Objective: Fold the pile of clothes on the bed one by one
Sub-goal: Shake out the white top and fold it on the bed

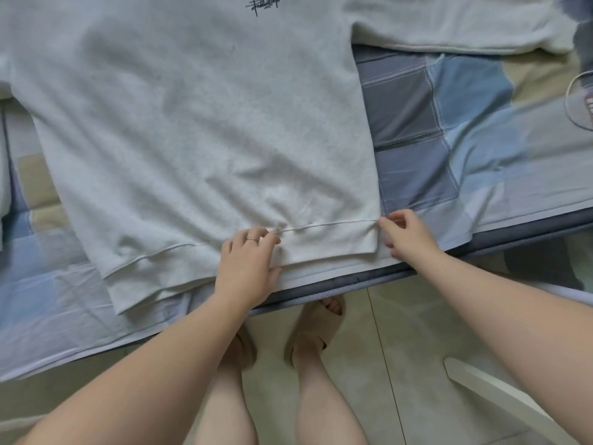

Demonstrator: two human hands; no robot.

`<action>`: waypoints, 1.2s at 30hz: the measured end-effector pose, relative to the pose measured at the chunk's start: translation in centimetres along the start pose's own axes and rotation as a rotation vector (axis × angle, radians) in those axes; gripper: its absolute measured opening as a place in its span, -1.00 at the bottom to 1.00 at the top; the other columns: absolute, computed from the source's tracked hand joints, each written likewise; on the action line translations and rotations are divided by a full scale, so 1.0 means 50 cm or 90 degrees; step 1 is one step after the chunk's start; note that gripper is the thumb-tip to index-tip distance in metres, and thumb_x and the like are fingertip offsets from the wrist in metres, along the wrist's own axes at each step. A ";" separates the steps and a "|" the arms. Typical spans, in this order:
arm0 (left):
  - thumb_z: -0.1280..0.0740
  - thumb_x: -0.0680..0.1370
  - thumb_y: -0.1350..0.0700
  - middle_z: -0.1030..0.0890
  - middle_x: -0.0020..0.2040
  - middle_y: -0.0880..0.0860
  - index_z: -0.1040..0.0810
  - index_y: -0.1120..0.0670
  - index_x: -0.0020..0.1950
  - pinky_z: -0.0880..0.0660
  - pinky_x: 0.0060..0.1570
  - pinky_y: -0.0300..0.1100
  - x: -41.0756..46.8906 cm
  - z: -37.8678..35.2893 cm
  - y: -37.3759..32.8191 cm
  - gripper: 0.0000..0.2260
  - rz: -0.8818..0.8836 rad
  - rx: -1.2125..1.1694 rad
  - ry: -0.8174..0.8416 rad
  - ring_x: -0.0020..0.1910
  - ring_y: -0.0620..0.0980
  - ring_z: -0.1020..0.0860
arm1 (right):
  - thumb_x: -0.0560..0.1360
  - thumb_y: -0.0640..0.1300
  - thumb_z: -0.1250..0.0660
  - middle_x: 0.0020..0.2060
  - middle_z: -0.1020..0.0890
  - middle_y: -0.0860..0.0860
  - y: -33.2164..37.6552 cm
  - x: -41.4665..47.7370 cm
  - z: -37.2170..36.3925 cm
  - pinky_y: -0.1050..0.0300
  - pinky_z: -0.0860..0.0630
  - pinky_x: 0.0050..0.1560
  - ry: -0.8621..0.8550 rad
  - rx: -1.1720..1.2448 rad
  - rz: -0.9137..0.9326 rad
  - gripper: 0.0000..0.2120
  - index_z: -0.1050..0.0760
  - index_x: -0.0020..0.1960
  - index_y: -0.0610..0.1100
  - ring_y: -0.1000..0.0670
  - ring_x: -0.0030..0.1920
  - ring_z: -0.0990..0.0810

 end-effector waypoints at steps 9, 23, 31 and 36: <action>-0.50 0.33 0.14 -0.39 0.43 0.11 -0.39 0.00 0.39 -0.21 0.32 0.17 -0.126 0.021 0.267 -0.35 0.240 0.093 -0.080 0.43 0.19 -0.28 | 0.61 -0.11 -0.32 0.11 -0.58 -0.17 -0.049 -0.016 -0.075 0.03 -0.57 -0.22 -0.028 0.140 -0.187 -0.84 -0.50 0.14 -0.15 -0.06 -0.18 -0.57; -0.47 0.43 0.18 -0.54 0.22 0.12 -0.56 0.06 0.14 -0.42 0.09 0.09 -0.212 0.047 0.462 -0.71 0.069 -0.054 -0.085 0.16 0.24 -0.51 | 0.54 -0.09 -0.26 0.62 0.21 0.00 0.188 -0.273 -0.506 -0.14 0.04 0.55 0.101 -0.588 0.304 -0.17 0.16 0.62 0.16 -0.14 0.61 0.22; -0.28 0.53 0.19 -0.54 0.22 0.09 -0.47 0.05 0.24 -0.32 0.12 0.00 -0.206 0.049 0.514 -0.73 -0.004 0.054 0.004 0.26 0.15 -0.46 | 0.53 -0.14 -0.24 0.60 0.31 -0.07 0.232 -0.307 -0.629 -0.14 0.09 0.57 0.083 -0.639 0.258 -0.16 0.17 0.62 0.20 -0.18 0.60 0.27; -0.20 0.55 0.25 -0.56 0.13 0.00 -0.47 0.01 0.17 -0.29 0.07 -0.03 -0.211 0.076 0.521 -0.75 -0.032 0.093 0.059 0.21 0.11 -0.45 | 0.53 -0.11 -0.24 0.60 0.29 -0.05 0.253 -0.334 -0.630 -0.15 0.05 0.55 0.058 -0.680 0.261 -0.19 0.14 0.61 0.19 -0.15 0.61 0.24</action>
Point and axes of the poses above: each hand's wrist, its own x-axis towards the middle knuckle, its own z-axis out of the back of the hand, y = z × x, the point moved 7 cm from there along x, towards the middle knuckle
